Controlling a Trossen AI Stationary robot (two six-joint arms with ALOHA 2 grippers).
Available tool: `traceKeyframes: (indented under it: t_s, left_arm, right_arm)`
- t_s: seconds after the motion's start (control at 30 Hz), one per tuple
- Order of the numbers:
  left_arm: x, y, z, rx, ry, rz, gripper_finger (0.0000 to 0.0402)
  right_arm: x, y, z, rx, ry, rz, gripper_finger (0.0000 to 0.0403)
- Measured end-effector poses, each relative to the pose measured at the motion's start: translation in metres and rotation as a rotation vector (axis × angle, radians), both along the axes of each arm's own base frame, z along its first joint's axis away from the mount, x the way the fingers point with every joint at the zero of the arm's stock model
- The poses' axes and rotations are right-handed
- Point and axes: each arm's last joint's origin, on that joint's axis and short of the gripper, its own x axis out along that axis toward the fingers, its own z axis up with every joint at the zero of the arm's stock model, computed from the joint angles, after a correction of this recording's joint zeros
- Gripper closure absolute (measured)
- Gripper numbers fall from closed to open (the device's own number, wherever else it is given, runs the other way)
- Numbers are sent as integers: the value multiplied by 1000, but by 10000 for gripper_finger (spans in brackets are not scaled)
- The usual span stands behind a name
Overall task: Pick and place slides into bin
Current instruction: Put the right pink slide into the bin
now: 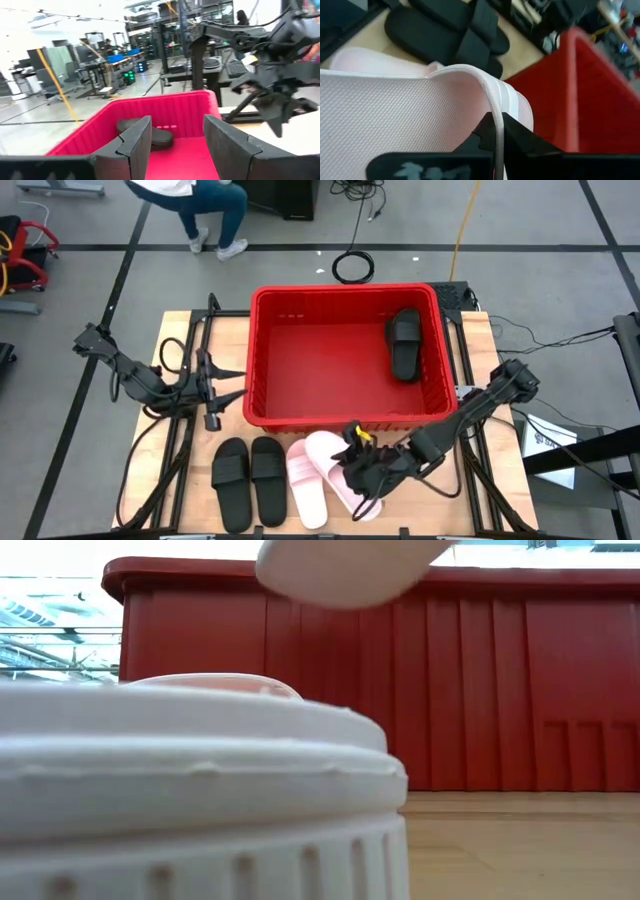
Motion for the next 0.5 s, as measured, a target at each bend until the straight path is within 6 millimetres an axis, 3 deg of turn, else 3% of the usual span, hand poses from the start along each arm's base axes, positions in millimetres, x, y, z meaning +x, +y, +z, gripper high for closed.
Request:
traceKeyframes:
  t_s: [0.23,0.5]
  left_arm:
    - [-6,5,3,-12,-18,15,215]
    - [-13,11,1,1,16,103,215]
  right_arm:
    - [-3,-22,28,-106,-92,2,401]
    - [-15,-76,72,-107,-201,-149,400]
